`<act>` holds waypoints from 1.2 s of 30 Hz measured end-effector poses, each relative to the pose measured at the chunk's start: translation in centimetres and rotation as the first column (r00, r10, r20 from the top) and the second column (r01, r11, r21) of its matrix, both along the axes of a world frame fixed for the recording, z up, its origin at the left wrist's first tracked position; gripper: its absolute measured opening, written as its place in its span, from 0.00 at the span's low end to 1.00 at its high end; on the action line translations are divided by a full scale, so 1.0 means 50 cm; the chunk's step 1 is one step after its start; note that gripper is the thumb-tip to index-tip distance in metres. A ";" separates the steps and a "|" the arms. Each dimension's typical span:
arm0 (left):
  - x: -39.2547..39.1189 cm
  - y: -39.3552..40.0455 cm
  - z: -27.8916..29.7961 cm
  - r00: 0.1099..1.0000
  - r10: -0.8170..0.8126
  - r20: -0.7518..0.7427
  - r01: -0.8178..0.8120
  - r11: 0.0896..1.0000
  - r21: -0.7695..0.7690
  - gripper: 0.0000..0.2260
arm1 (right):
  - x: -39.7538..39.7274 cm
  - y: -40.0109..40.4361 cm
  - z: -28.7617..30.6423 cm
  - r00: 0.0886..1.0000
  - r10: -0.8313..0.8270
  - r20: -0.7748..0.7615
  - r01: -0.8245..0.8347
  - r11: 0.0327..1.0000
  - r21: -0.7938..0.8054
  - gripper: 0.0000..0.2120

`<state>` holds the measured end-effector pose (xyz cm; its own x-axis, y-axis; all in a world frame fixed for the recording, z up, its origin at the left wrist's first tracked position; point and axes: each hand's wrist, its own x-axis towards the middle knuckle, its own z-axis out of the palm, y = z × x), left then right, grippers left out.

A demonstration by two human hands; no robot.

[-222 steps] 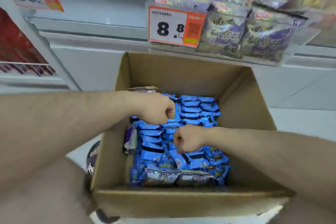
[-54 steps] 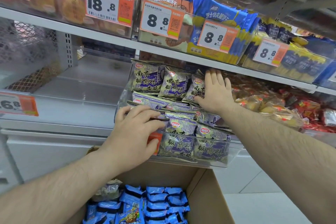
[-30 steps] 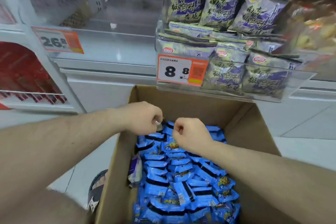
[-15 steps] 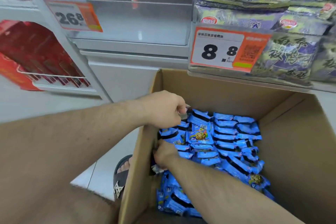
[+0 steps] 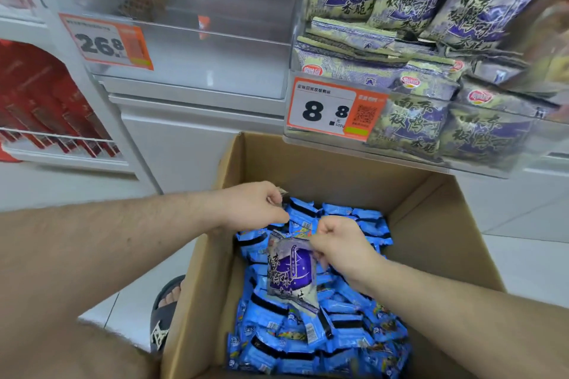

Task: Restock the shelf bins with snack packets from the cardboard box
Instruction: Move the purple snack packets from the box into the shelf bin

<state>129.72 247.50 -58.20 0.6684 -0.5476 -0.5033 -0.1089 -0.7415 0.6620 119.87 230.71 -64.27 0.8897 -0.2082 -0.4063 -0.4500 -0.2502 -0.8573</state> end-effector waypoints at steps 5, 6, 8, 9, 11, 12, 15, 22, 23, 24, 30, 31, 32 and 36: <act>-0.037 -0.026 -0.025 0.845 0.233 -0.481 -0.290 0.956 -0.046 0.38 | -0.007 -0.070 0.082 0.933 -0.354 -0.066 0.344 0.822 0.455 0.15; -0.044 -0.028 -0.025 0.806 0.229 -0.546 -0.299 0.953 -0.041 0.39 | -0.009 -0.077 0.088 0.919 -0.383 -0.092 0.373 0.772 0.514 0.15; -0.064 -0.030 -0.027 0.742 0.147 -0.654 -0.274 0.957 -0.096 0.30 | -0.009 -0.078 0.091 0.907 -0.396 -0.143 0.397 0.692 0.602 0.13; -0.076 -0.034 -0.028 0.726 0.110 -0.679 -0.275 0.951 -0.141 0.24 | -0.007 -0.074 0.089 0.906 -0.390 -0.162 0.399 0.667 0.629 0.11; -0.093 -0.042 -0.031 0.742 0.107 -0.662 -0.332 0.916 -0.224 0.16 | -0.001 -0.069 0.080 0.910 -0.371 -0.186 0.395 0.639 0.660 0.10; -0.095 -0.043 -0.031 0.760 0.127 -0.637 -0.359 0.900 -0.249 0.18 | 0.004 -0.070 0.072 0.912 -0.361 -0.194 0.393 0.633 0.667 0.09; -0.084 -0.032 -0.029 0.883 0.176 -0.434 -0.292 0.931 -0.217 0.29 | 0.036 -0.087 0.023 0.904 -0.367 -0.222 0.423 0.677 0.602 0.08; -0.041 0.004 -0.008 0.958 0.168 -0.233 -0.186 0.981 -0.058 0.14 | 0.179 -0.031 -0.121 0.922 -0.210 -0.324 0.269 0.951 0.149 0.04; -0.029 0.010 0.004 0.969 0.140 -0.202 -0.149 0.988 -0.032 0.14 | 0.200 -0.010 -0.139 0.918 -0.201 -0.341 0.275 0.944 0.184 0.07; -0.015 0.019 0.017 0.977 0.128 -0.169 -0.130 0.992 0.000 0.15 | 0.223 0.010 -0.159 0.909 -0.216 -0.357 0.306 0.927 0.219 0.11; 0.060 0.069 0.063 0.950 0.292 -0.112 -0.299 0.953 -0.049 0.15 | 0.306 0.068 -0.233 0.893 -0.291 -0.344 0.383 0.891 0.242 0.07; 0.066 0.072 0.063 0.940 0.312 -0.139 -0.323 0.944 -0.070 0.15 | 0.306 0.066 -0.235 0.891 -0.289 -0.351 0.382 0.895 0.233 0.06; 0.070 0.074 0.063 0.933 0.319 -0.168 -0.335 0.938 -0.083 0.14 | 0.301 0.063 -0.232 0.898 -0.274 -0.343 0.362 0.904 0.226 0.04; 0.080 0.075 0.059 0.927 0.288 -0.239 -0.319 0.942 -0.103 0.14 | 0.235 0.018 -0.191 0.962 -0.163 -0.221 0.209 0.956 0.204 0.07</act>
